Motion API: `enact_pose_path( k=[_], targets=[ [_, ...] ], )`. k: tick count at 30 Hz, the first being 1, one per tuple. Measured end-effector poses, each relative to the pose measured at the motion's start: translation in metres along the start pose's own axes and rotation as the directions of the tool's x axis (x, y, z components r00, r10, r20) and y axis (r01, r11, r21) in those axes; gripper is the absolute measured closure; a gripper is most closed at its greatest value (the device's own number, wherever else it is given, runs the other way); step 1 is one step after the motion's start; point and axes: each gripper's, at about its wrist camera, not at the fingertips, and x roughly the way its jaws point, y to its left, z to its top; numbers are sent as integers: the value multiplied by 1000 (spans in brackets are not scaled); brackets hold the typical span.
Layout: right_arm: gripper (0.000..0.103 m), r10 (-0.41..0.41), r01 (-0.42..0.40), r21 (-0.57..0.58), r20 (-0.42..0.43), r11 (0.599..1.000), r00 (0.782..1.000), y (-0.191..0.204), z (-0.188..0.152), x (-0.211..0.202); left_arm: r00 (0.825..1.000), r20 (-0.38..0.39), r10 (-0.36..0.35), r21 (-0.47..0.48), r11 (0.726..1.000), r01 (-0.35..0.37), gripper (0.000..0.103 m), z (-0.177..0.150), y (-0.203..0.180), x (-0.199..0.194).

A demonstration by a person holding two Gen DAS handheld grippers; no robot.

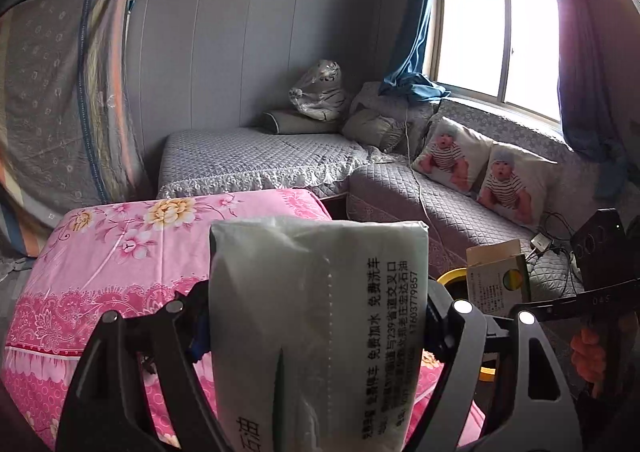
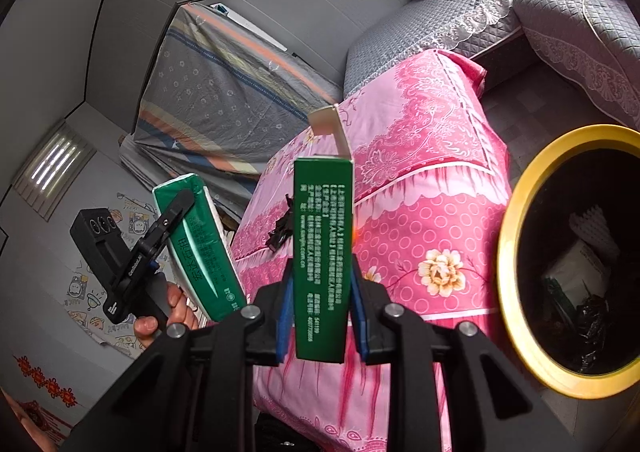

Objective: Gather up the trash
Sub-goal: 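Carry the tissue pack with the left tool over the bin while the right tool carries the box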

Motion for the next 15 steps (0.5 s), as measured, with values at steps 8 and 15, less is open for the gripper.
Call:
enact_pose_path(
  k=[8, 15],
  targets=[
    [80, -64, 59, 49, 96, 997, 993, -40, 8, -34, 998, -2, -59, 79, 995, 59, 29, 3, -61, 19],
    [80, -188, 174, 96, 164, 980, 968, -78, 2, -59, 993, -16, -118, 165, 979, 119, 28, 3, -119, 42]
  ],
)
